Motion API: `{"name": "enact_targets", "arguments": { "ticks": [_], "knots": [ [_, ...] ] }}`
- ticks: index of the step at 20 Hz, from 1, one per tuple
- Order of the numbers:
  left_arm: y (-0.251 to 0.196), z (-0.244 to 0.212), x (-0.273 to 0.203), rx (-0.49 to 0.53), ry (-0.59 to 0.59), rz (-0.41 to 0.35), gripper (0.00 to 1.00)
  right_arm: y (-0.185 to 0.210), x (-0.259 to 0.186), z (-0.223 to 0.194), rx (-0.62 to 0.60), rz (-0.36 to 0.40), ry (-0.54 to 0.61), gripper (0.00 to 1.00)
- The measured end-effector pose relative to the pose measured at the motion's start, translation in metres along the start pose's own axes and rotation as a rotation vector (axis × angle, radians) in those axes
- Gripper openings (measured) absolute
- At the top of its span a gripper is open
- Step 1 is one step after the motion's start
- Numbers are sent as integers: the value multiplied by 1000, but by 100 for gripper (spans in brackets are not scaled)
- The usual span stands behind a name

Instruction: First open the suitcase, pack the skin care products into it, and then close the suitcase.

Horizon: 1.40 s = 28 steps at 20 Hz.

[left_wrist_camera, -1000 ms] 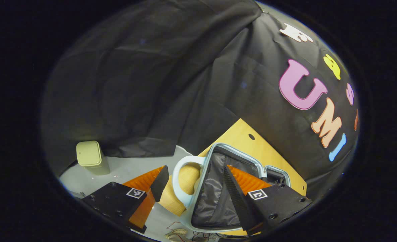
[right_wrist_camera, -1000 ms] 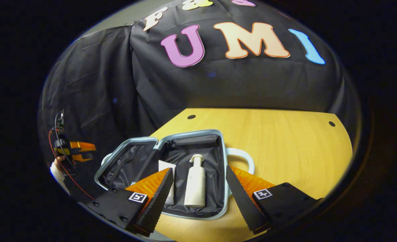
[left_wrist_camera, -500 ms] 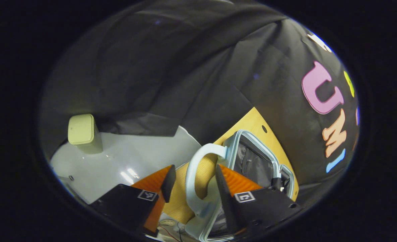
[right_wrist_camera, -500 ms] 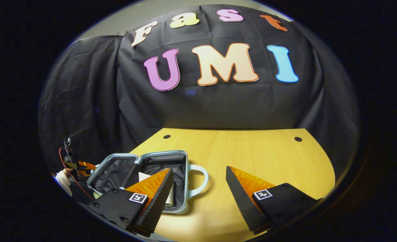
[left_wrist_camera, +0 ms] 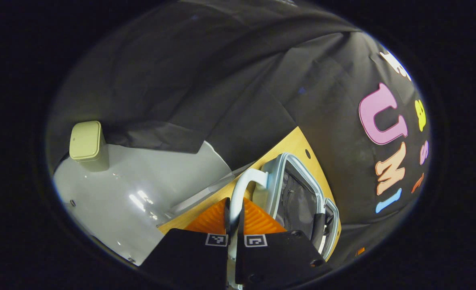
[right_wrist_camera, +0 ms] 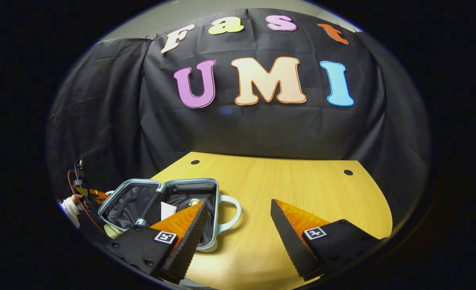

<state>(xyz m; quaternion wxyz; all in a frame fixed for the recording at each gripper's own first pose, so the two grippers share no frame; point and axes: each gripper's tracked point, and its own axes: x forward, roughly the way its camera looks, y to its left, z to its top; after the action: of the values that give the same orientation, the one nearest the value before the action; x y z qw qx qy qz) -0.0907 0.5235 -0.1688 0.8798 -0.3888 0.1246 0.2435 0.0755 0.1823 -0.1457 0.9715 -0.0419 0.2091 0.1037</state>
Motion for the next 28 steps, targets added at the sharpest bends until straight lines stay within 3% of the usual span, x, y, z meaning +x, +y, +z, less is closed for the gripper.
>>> {"name": "enact_targets", "arguments": {
  "ticks": [3,8,14,22,27,28],
  "knots": [
    [-27,16,-17,54,-36,-1,0,2,-1,4,-12,7,-7,98],
    [-116,48,-61,160,-115,-122,0,0,1,13,-18,15,-36,98],
    [-222,43,-97,325,-165,-209,0,-15,-7,23,-10,25,-66,98],
    [-365,-23,-98,487,-142,-346,0,-56,-22,26,21,20,-88,98],
    [-418,-83,-76,526,-81,-393,0,-86,-33,24,38,-4,-100,98],
    [-427,-97,-69,548,-68,-392,0,-93,-35,22,43,-13,-98,94]
  ]
}}
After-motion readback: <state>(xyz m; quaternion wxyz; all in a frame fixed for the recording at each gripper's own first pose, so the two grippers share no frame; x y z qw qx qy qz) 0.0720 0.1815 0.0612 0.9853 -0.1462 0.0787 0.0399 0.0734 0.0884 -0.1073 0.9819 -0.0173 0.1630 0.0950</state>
